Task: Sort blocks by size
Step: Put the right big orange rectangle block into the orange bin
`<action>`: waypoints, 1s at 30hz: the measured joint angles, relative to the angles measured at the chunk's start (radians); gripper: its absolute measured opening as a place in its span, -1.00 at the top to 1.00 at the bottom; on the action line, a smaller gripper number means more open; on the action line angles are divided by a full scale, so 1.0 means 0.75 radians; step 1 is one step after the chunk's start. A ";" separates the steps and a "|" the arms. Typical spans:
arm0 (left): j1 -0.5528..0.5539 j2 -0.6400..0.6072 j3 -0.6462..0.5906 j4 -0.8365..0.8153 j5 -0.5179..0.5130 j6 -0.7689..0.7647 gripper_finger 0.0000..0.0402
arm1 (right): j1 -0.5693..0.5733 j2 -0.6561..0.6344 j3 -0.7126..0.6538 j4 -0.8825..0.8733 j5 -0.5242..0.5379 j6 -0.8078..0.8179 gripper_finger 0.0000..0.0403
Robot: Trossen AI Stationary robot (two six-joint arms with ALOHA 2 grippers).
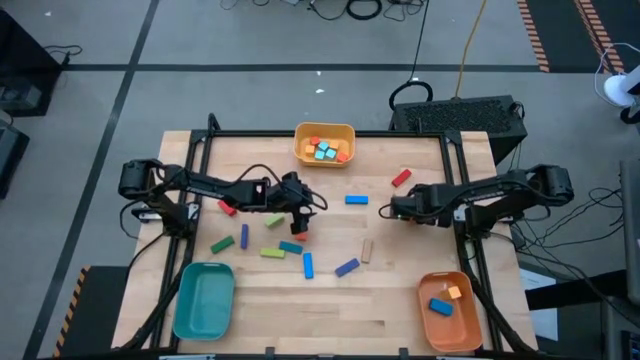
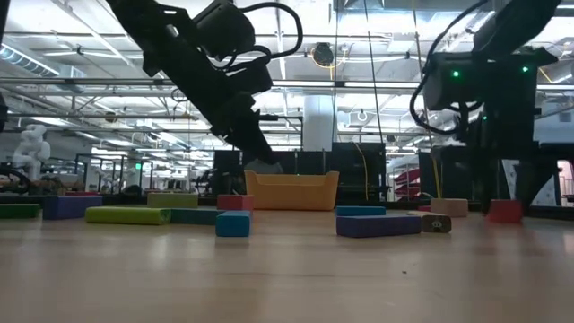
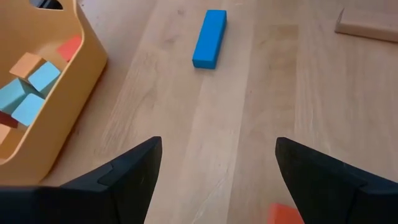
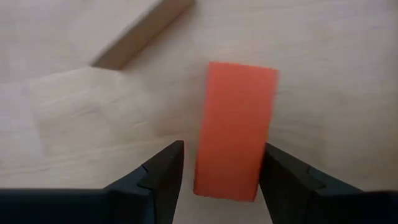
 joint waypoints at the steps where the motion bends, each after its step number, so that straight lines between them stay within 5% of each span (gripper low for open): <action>1: -0.002 0.000 0.000 0.000 0.000 0.000 -0.56 | 0.000 0.000 -0.014 0.028 -0.001 -0.008 0.08; 14: -0.013 0.000 0.000 0.006 0.000 -0.002 -0.56 | 0.000 -0.002 -0.047 0.065 0.011 -0.075 0.41; 21: -0.013 0.000 0.000 0.013 0.000 -0.007 -0.56 | 0.017 0.002 -0.036 0.080 0.045 -0.173 0.39; 30: -0.013 0.000 0.000 0.023 -0.026 -0.050 -0.56 | 0.148 0.002 0.124 0.225 0.052 -0.570 0.41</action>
